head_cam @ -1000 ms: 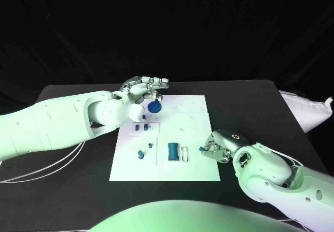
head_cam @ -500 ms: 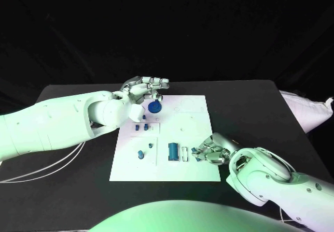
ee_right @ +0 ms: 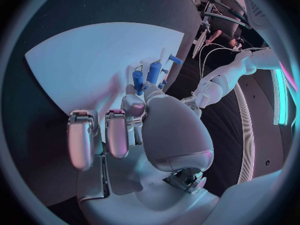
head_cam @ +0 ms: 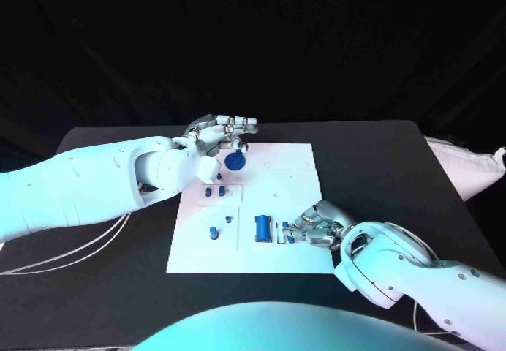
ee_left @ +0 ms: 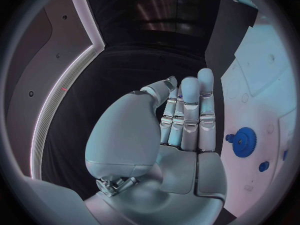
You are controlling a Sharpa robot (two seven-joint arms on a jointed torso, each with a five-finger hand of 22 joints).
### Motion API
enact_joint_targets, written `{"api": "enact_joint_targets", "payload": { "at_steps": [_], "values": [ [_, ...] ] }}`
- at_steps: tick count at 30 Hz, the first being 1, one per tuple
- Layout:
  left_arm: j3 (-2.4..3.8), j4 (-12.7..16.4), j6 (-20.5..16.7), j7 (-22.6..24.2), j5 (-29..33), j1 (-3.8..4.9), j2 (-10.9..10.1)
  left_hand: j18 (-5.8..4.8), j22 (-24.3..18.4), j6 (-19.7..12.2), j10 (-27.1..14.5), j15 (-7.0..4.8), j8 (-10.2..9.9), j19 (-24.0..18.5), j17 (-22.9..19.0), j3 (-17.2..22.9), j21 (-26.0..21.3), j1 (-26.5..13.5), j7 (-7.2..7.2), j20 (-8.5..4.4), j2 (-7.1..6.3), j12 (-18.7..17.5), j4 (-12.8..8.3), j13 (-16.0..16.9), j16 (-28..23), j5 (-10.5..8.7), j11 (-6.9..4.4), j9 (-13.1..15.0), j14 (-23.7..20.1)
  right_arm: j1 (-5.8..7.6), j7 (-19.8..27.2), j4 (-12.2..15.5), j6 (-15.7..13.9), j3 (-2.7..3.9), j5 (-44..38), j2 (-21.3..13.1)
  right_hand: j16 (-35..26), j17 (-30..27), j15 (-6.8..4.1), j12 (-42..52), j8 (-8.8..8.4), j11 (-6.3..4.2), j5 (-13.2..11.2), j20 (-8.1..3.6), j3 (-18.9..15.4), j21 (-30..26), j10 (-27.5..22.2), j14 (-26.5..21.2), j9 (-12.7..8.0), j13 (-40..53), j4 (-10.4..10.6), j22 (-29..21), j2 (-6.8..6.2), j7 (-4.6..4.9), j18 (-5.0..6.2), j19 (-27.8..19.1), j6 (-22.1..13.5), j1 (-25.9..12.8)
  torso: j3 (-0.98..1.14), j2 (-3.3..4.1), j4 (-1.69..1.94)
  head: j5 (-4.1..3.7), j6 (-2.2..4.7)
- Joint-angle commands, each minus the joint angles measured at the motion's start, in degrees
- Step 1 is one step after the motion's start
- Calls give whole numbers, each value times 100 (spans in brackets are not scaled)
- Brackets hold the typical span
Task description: Assemble the parts on the task board
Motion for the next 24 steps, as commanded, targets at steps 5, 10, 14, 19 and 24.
{"api": "enact_joint_targets", "payload": {
  "at_steps": [5,10,14,19,24],
  "values": [
    [4,5,109,26,22,1,16,63,-5,-31,-36,-4,38,-6,-9,-29,-37,2,-10,33,56,30,8,9,-8,-3,-10,0,-39,14,46,-120,38,-2,157,124,8,557,-14,22,-18,15,29,-7,14,16,41,420,9,1,9,909,-35,-3,-99,230,31,-30,8,5,-1,13,-6],
    [3,9,115,24,2,1,15,63,-5,-31,-36,-4,38,-6,-9,-29,-37,2,-10,33,56,30,8,9,-8,-3,-10,0,-39,44,26,-239,149,-3,97,183,3,551,-10,8,-22,22,42,-6,-11,14,37,419,18,-8,45,907,-67,6,-98,229,37,-108,0,1,8,26,-24],
    [3,10,116,23,-2,1,11,63,-6,-34,-41,-3,40,-6,-9,-32,-39,-1,-10,33,58,34,9,9,-5,-3,-10,0,-40,54,0,-294,279,-5,-95,210,-1,548,-4,-7,-27,28,89,-2,-61,12,35,418,31,-17,77,905,-96,11,-98,227,44,-221,5,1,1,43,-29],
    [3,13,119,18,-4,1,7,63,-6,-34,-41,-3,40,-6,-9,-32,-39,-1,-10,33,58,34,9,9,-5,-3,-10,0,-40,58,-26,-326,506,-9,-325,237,-8,542,-5,83,-11,25,71,1,-153,13,62,416,59,55,83,908,-128,1,-98,229,89,-367,7,1,-5,50,-35],
    [3,15,121,11,-4,1,3,63,-6,-34,-41,-3,40,-6,-9,-32,-39,-1,-10,33,58,34,9,9,-5,-3,-10,0,-40,59,-30,-321,656,-16,-413,255,-10,541,-10,117,2,19,57,-1,-207,12,72,416,76,84,78,908,-147,-9,-98,229,118,-425,5,1,-8,53,-35]
  ]
}}
